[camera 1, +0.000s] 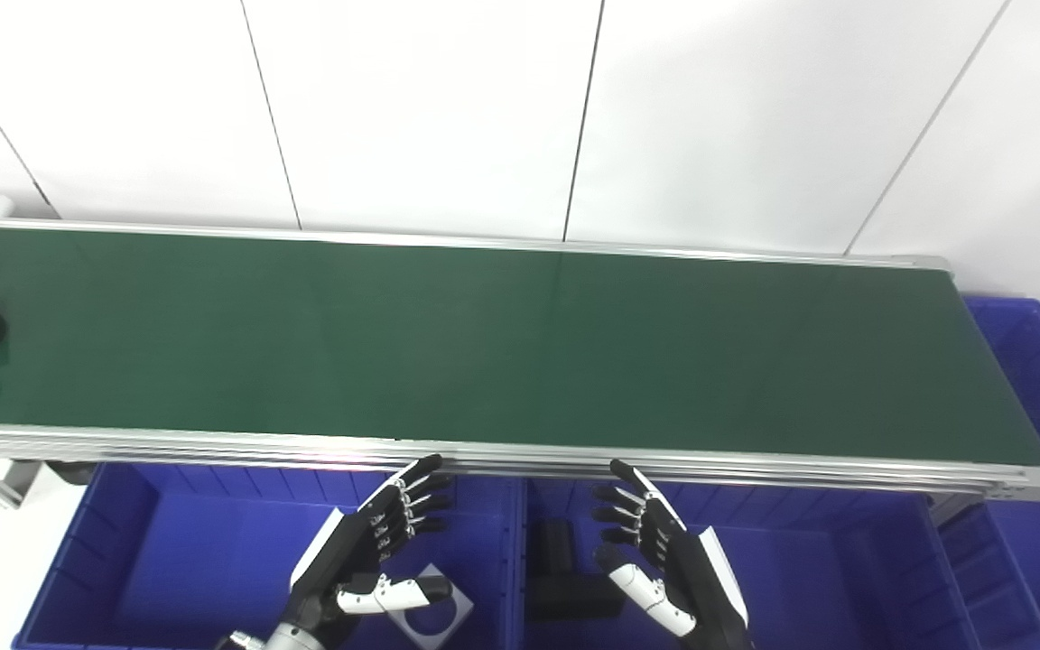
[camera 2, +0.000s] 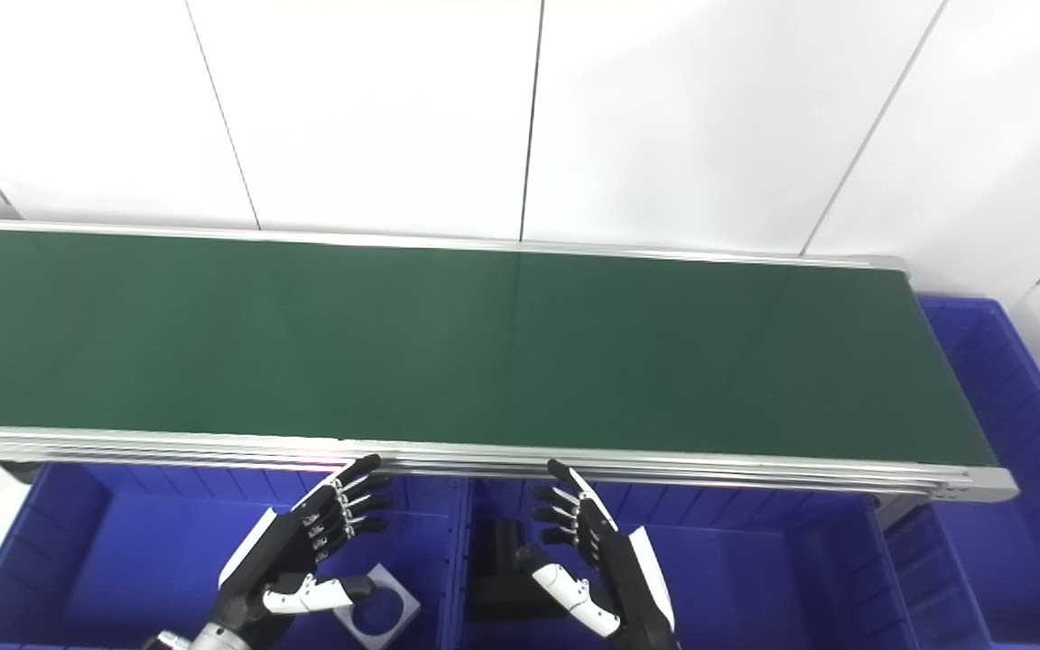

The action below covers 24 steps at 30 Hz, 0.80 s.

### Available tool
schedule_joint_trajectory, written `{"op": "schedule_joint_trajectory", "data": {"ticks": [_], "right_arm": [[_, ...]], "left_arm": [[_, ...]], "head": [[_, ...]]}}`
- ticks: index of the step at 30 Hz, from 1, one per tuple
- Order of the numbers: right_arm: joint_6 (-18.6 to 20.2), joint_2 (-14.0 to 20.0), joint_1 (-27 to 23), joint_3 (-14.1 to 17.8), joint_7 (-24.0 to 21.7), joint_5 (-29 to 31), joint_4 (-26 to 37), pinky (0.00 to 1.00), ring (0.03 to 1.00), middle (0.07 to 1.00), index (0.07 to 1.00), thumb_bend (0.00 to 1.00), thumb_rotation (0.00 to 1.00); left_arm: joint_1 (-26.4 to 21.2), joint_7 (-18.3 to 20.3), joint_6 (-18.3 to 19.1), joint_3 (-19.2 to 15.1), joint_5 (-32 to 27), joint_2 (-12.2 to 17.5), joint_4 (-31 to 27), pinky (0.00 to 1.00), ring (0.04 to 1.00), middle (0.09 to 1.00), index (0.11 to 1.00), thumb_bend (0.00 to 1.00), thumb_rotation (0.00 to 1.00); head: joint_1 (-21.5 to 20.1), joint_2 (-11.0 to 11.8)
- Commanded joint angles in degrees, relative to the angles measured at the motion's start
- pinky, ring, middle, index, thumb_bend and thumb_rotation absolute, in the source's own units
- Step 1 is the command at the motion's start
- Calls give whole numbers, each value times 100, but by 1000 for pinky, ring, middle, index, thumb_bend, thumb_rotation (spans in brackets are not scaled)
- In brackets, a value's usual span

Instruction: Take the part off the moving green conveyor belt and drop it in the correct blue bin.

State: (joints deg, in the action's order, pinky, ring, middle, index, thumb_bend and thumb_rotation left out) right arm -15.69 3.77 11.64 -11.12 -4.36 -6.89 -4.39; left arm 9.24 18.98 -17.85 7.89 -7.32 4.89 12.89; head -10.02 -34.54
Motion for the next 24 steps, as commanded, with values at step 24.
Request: {"op": "schedule_joint_trajectory", "data": {"ticks": [24], "right_arm": [[-148,-33,-34,18,-20,61,181,695,771,825,920,631,635]], "left_arm": [[-68,-23,-158,-28,-30,-23,-103,782,834,867,895,1000,294]], "head": [[17,-20]]}}
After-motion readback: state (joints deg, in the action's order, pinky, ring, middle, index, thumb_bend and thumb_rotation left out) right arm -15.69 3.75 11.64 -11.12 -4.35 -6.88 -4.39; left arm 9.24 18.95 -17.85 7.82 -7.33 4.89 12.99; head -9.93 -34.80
